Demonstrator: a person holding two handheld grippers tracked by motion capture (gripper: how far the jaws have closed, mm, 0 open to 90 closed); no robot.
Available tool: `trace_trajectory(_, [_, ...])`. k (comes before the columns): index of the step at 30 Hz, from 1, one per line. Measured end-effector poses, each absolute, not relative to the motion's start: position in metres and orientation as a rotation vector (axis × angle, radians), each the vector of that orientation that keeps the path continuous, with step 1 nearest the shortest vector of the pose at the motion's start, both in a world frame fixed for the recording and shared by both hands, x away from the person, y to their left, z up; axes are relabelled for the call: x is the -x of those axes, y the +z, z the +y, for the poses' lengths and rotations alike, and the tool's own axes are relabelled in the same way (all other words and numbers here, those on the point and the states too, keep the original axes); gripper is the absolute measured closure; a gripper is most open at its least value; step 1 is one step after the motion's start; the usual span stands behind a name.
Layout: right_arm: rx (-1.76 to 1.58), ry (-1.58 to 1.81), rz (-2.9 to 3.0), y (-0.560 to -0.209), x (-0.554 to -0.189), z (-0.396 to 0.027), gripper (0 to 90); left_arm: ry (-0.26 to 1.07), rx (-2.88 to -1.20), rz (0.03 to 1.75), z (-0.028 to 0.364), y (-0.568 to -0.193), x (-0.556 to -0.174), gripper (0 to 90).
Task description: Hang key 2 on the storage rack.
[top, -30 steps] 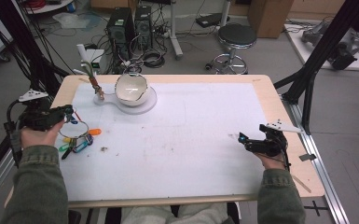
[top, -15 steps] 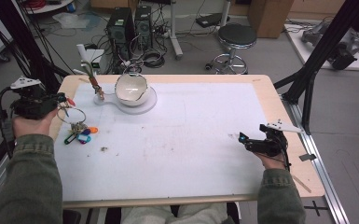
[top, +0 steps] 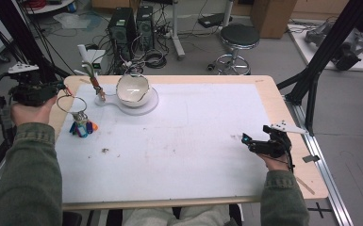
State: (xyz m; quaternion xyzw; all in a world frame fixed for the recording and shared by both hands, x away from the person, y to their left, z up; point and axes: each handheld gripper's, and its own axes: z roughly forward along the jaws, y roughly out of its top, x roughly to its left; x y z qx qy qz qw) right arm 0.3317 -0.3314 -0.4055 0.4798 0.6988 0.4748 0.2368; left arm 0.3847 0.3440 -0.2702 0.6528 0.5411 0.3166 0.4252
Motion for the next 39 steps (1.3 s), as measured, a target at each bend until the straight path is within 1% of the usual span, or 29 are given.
trace_trajectory(15, [-1.317, 1.308, 1.910, -0.405, -0.332, -0.333, 0.8, 0.847, -1.595, 1.356, 0.347, -0.241, -0.401, 87.3])
trace_trajectory(22, [-1.322, 1.310, 1.911, -0.405, -0.331, -0.333, 0.8, 0.867, -1.608, 1.354, 0.350, -0.233, -0.410, 87.3])
trace_trajectory(32, [-1.327, 1.310, 1.900, -0.405, -0.330, -0.335, 0.8, 0.859, -1.596, 1.363, 0.359, -0.236, -0.427, 87.3])
trace_trajectory(36, [-1.328, 1.307, 1.900, -0.405, -0.329, -0.336, 0.8, 0.816, -1.569, 1.357, 0.361, -0.237, -0.434, 87.3])
trace_trajectory(39, [-1.335, 1.311, 1.896, -0.405, -0.329, -0.336, 0.8, 0.829, -1.592, 1.350, 0.359, -0.235, -0.440, 87.3])
